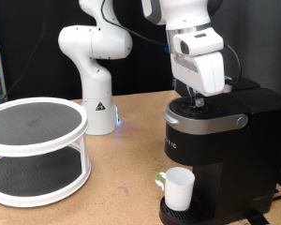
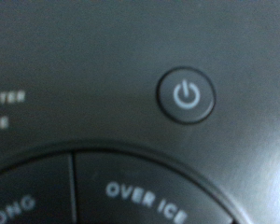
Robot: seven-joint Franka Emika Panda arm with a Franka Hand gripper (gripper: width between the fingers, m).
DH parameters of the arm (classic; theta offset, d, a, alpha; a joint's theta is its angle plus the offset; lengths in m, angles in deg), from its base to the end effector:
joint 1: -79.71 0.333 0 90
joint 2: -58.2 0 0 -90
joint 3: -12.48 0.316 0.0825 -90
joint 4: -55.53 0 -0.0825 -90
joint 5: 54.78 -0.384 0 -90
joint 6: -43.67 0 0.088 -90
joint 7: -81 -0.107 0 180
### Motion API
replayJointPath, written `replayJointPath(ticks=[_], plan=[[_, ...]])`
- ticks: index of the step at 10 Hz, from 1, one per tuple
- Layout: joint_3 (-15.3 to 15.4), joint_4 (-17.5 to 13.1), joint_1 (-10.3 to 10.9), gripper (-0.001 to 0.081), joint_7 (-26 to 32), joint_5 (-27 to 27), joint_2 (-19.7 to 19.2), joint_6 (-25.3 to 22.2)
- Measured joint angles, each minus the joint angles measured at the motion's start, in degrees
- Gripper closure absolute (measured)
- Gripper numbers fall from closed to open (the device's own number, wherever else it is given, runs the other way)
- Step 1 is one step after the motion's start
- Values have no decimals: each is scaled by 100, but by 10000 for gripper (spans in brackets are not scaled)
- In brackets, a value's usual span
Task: Make a cup of coffee with the keurig machine
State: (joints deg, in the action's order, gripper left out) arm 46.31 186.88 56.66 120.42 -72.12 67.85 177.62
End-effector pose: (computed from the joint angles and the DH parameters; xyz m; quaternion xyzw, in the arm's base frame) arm 0.4995 0.1055 0.4263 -0.9345 -0.3351 -0.1108 0.0453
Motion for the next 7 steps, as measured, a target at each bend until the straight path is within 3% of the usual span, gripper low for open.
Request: replayJointPath(ticks=[4,7], plan=[[-7,1,0,799,-128,131,20,-79],[-15,-218,-18,799,-368,258,-130,-468]])
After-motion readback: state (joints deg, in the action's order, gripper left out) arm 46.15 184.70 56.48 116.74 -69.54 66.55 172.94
